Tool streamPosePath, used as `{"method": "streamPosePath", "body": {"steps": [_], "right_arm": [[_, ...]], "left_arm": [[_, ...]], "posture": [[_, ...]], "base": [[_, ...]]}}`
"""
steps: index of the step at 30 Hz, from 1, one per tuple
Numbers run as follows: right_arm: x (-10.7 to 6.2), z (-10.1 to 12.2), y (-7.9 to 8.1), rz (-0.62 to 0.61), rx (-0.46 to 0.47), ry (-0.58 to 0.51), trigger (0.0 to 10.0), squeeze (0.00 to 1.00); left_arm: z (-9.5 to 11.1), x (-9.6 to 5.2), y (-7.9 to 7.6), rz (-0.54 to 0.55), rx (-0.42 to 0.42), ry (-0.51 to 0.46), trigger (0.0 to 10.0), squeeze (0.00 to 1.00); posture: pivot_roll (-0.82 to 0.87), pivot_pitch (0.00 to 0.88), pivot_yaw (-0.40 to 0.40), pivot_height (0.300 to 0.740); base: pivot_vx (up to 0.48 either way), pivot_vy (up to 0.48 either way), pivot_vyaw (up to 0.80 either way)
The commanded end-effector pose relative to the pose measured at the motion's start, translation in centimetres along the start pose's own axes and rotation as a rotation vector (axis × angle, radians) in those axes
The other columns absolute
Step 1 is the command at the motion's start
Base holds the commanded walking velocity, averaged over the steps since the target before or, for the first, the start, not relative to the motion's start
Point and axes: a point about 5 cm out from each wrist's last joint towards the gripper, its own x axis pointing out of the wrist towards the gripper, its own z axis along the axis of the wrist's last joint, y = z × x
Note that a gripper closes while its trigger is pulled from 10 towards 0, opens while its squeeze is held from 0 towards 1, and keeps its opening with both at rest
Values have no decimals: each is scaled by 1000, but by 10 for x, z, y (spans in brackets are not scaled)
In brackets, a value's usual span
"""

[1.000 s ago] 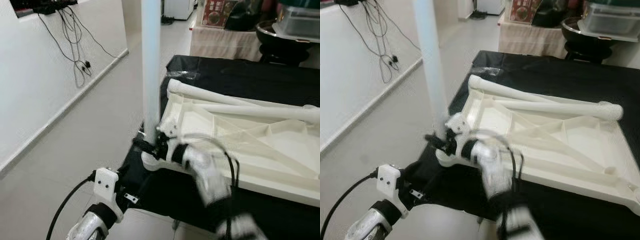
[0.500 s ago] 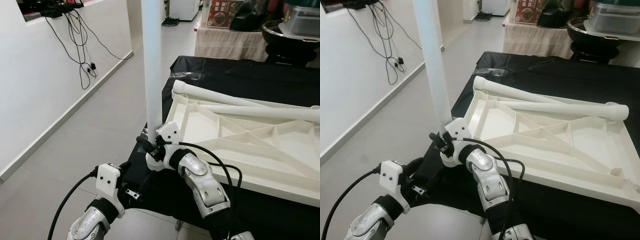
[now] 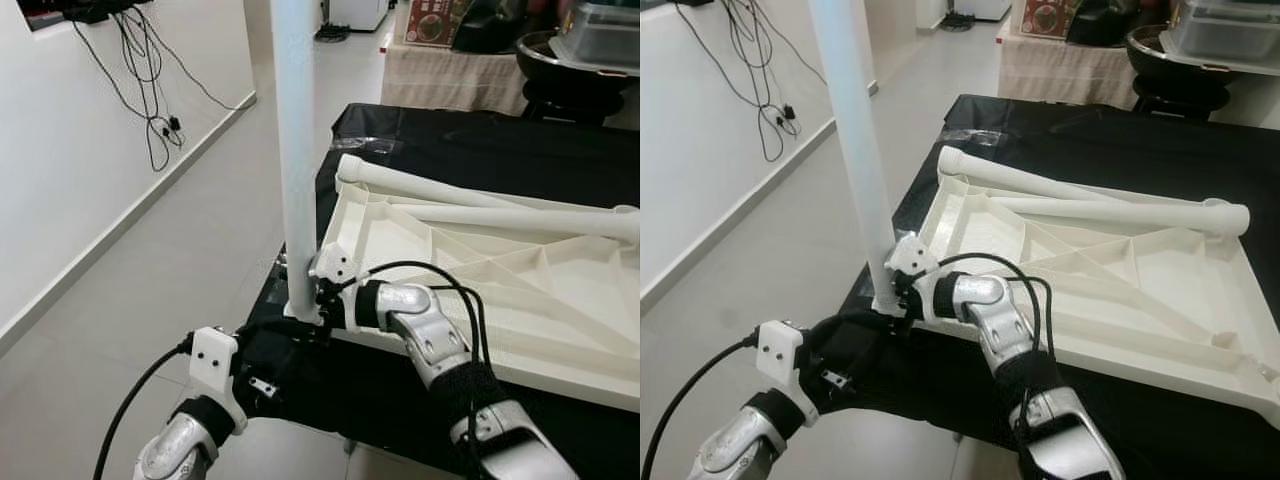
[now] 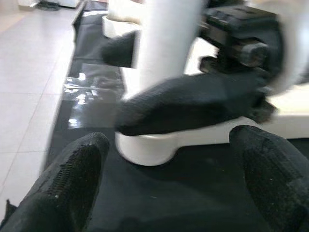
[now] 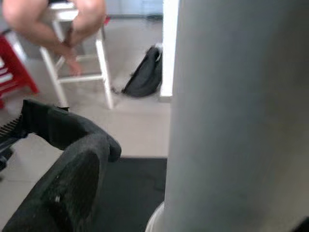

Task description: Building children table

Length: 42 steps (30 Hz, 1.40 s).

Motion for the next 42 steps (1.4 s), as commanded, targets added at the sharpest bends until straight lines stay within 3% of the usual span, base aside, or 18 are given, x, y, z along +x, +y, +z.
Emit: {"method": "streamPosePath", "body": {"steps": [1,4,5,13,23,25,26,27,28,29,30,31,32,33,35,39,42], "right_arm": [[15,-1,4,72,-9,48,5608,0],[16,0,3,76,-10,59,5608,0],[18,2,2,94,-3,54,0,0],[11,6,-3,216,35,23,0,0],[-1,8,-16,149,53,1,0,0],[-17,-6,-26,-88,75,-21,0,0],[-17,-6,-26,-88,75,-21,0,0],[-25,-20,-24,-318,147,-43,0,0],[-35,-39,-13,-657,244,-10,0,0],[-35,-39,-13,-657,244,-10,0,0],[-50,-52,-3,-911,315,41,0,0],[-50,-52,-3,-911,315,41,0,0],[-59,-57,22,-1015,304,103,0,0],[-63,-50,42,-1020,218,143,0,0],[-63,-47,40,-1015,186,141,0,0],[-52,-46,21,-978,179,126,0,0],[-49,-46,20,-965,183,127,0,0]], "left_arm": [[0,-5,-3,6,9,15,10000,0],[1,-7,-4,6,12,17,10000,0],[2,-11,-7,4,22,22,10000,0],[13,-36,-21,-38,100,44,10000,0],[13,-42,-21,-17,94,57,10000,0],[10,-41,-18,24,69,53,10000,0],[10,-41,-18,24,69,53,10000,0],[8,-40,-15,43,55,48,10000,0],[7,-39,-11,55,48,46,10000,0],[7,-39,-11,55,48,46,10000,0],[7,-38,-8,62,45,45,10000,0],[7,-38,-8,62,45,45,10000,0],[7,-36,-5,57,48,45,10000,0],[7,-32,-1,37,55,44,10000,0],[6,-29,0,30,53,42,10000,0],[5,-20,3,5,70,42,10000,0],[5,-18,3,5,72,41,10000,0]], "posture": [[153,161,-1,740],[157,166,-1,740],[178,190,3,740],[216,241,19,740],[206,246,13,740],[166,243,-5,740],[166,243,-5,740],[148,237,-9,740],[134,235,-1,740],[134,235,-1,740],[127,237,3,740],[127,237,3,740],[100,240,21,740],[73,213,32,740],[69,198,39,740],[86,177,32,740],[86,176,31,740]], "base": [[0,0,0],[0,0,0],[0,0,0],[0,0,0],[0,0,0],[0,0,0],[0,0,0],[0,0,0],[0,0,0],[0,0,0],[0,0,0],[0,0,0],[0,0,0],[0,0,0],[0,0,0],[0,0,0],[0,0,0]]}}
